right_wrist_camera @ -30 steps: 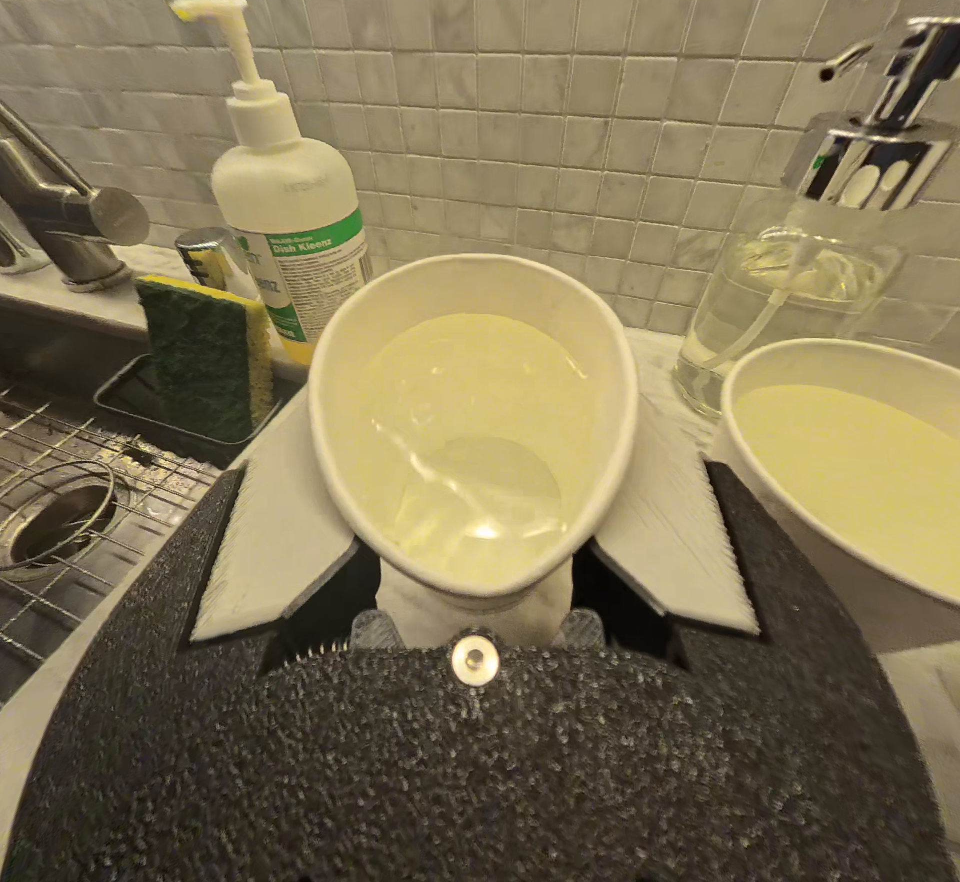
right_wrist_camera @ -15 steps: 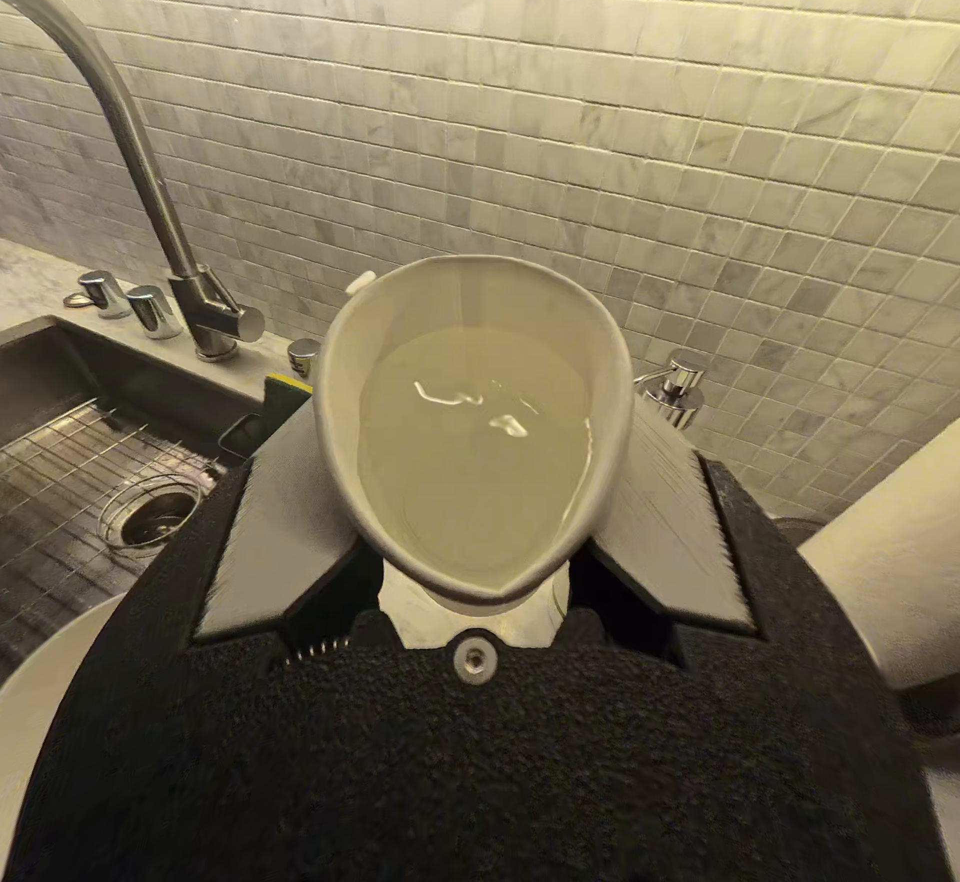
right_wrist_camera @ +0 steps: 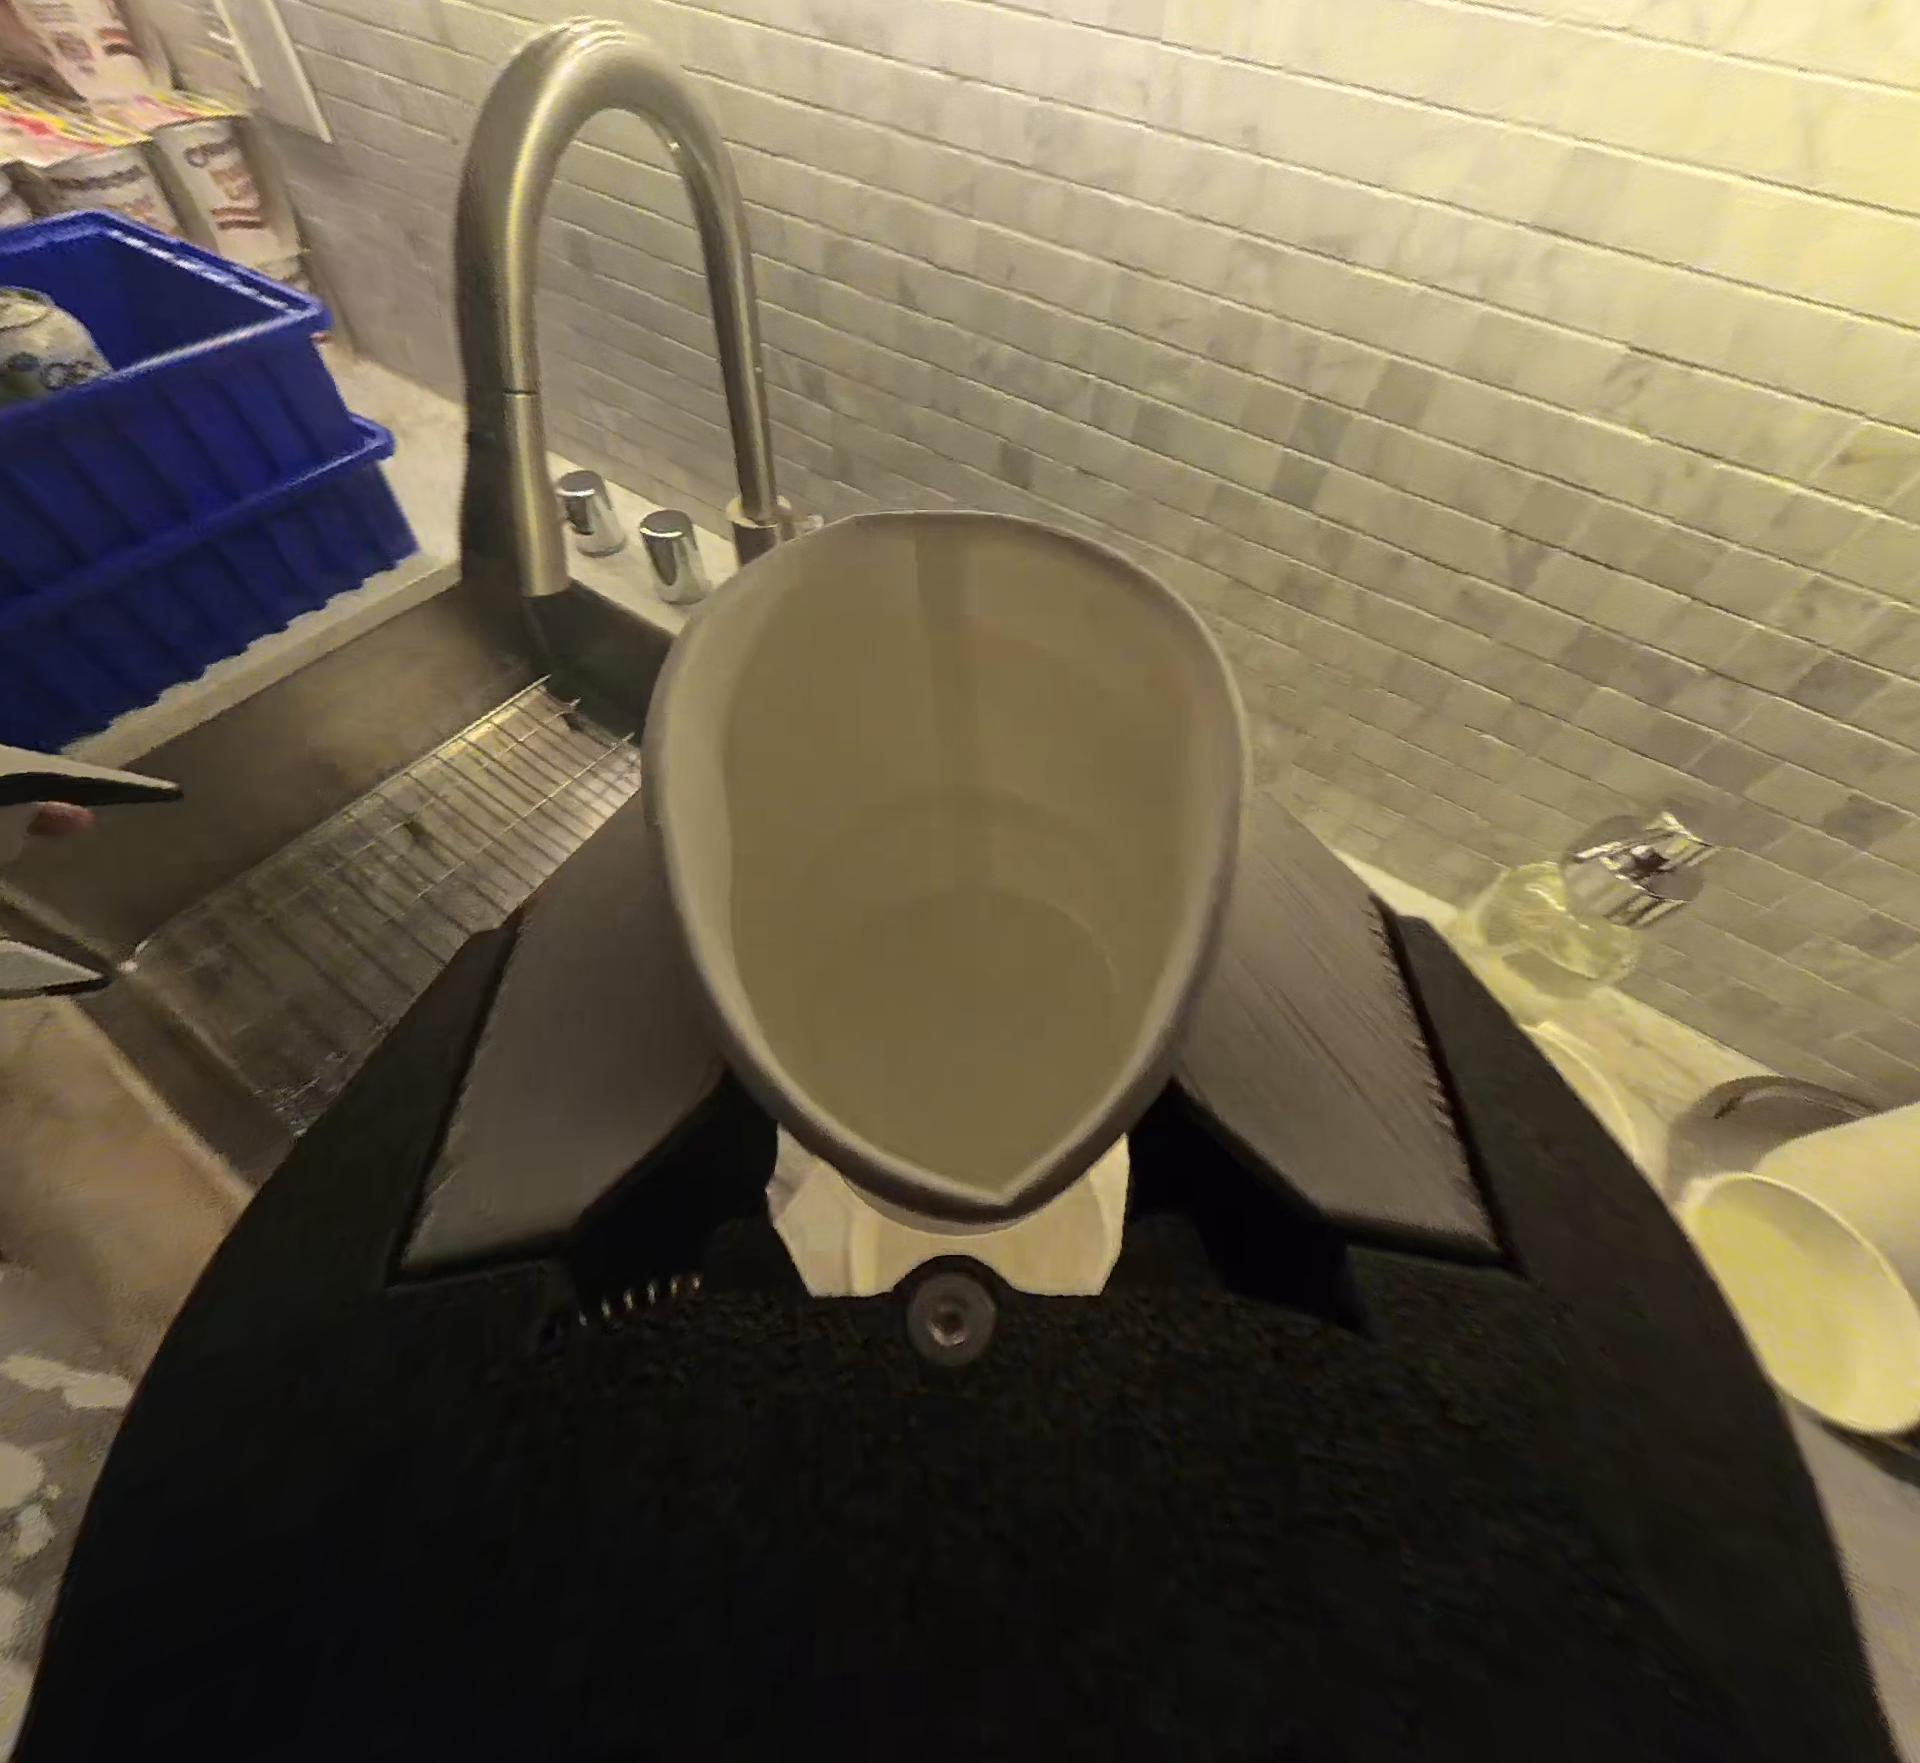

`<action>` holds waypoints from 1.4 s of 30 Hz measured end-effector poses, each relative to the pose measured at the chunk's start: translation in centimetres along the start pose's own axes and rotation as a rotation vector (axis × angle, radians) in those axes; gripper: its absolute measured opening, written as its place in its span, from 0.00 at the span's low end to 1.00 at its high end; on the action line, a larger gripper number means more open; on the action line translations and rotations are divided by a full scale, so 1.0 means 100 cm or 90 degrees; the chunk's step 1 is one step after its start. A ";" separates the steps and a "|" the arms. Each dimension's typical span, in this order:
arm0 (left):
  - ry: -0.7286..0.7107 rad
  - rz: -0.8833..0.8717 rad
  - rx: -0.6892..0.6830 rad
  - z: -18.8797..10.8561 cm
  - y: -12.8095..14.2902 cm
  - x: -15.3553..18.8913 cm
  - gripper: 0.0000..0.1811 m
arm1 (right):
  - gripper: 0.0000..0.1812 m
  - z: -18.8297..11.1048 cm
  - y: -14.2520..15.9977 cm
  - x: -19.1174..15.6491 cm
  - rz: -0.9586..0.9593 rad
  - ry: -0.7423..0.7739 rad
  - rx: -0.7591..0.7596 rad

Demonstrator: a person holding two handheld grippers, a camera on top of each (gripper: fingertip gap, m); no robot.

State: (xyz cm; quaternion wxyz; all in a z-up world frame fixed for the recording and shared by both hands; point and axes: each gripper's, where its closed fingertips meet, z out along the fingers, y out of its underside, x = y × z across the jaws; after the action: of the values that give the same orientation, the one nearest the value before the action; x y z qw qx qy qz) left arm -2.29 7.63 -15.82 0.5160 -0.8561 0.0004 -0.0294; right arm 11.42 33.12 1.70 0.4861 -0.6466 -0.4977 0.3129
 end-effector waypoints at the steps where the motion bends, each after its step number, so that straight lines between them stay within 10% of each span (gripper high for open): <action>1: -0.002 0.001 0.002 -0.007 0.003 -0.006 0.46 | 0.43 0.004 0.000 -0.015 0.000 -0.010 -0.009; 17: 0.005 -0.011 0.004 -0.118 0.063 -0.096 0.46 | 0.42 0.073 0.071 -0.187 0.016 -0.105 -0.225; 42: 0.017 -0.048 0.056 -0.157 0.086 -0.105 0.46 | 0.41 0.095 0.094 -0.207 -0.170 -0.122 -0.500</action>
State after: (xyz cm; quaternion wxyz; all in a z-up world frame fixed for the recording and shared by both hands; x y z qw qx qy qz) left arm -13.32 -9.90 -16.66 0.5516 -0.8315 -0.0262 -0.0603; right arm -0.22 16.26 -11.89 0.1908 -0.6807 -0.7011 0.0926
